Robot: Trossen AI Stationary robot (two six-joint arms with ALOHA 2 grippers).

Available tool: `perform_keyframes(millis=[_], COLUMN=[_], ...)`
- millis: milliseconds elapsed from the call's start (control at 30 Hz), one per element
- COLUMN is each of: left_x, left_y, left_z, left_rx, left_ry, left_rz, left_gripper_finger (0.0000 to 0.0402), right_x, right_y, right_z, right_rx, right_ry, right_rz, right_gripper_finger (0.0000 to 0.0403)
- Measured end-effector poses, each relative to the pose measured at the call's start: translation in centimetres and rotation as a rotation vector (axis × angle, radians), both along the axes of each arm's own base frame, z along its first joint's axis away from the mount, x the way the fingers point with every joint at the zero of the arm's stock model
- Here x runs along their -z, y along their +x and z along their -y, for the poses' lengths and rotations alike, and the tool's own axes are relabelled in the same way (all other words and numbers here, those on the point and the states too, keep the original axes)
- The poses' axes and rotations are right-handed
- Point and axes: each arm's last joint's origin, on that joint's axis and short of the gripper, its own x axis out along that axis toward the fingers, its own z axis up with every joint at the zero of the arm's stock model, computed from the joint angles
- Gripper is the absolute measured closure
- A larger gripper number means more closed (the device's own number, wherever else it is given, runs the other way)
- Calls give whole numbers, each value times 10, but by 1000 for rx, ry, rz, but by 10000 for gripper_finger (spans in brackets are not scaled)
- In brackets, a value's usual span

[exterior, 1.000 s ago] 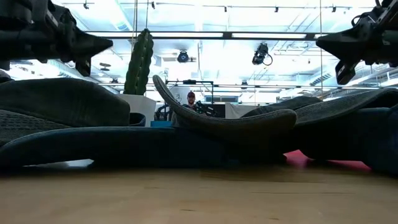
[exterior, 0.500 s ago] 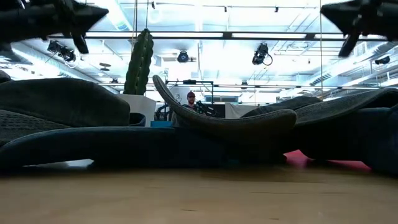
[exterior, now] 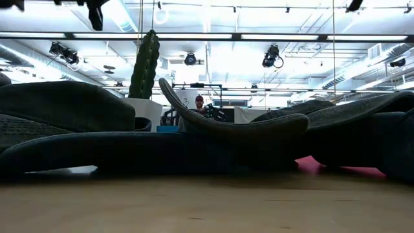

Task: Pick & Place hat
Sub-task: Put the right black cap into the blue bin

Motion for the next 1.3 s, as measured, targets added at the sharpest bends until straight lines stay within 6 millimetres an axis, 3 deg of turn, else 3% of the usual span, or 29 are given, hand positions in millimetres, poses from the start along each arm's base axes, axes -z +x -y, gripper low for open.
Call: perform_keyframes(millis=[200,300,433,533,733,967,1100,1300], left_x=[-38,-49,-58,-55,-54,-48,-45,-37], left_y=[7,8,11,13,14,25,32,47], left_z=[-1,-1,-1,-2,-3,-4,-5,-7], left_rx=[3,-11,-8,-11,-25,-28,-56,-69], left_ry=[-9,56,7,1,-85,-88,-46,40], left_rz=[34,33,80,55,67,14,-24,-111], left_gripper_finger=[394,385,378,377,377,376,376,376], right_x=[-21,-27,-25,-19,-26,-24,-18,-7], right_y=[1,1,0,0,9,29,42,54], right_z=[-1,-1,-1,-2,-6,-7,-8,-21], right_rx=[-35,-27,-66,-103,-215,-197,-221,-446], right_ry=[13,1,56,134,21,-7,32,-64], right_rz=[-157,-154,-218,-338,-548,-989,-1057,-1148], right_gripper_finger=[368,368,368,365,340,310,306,316])
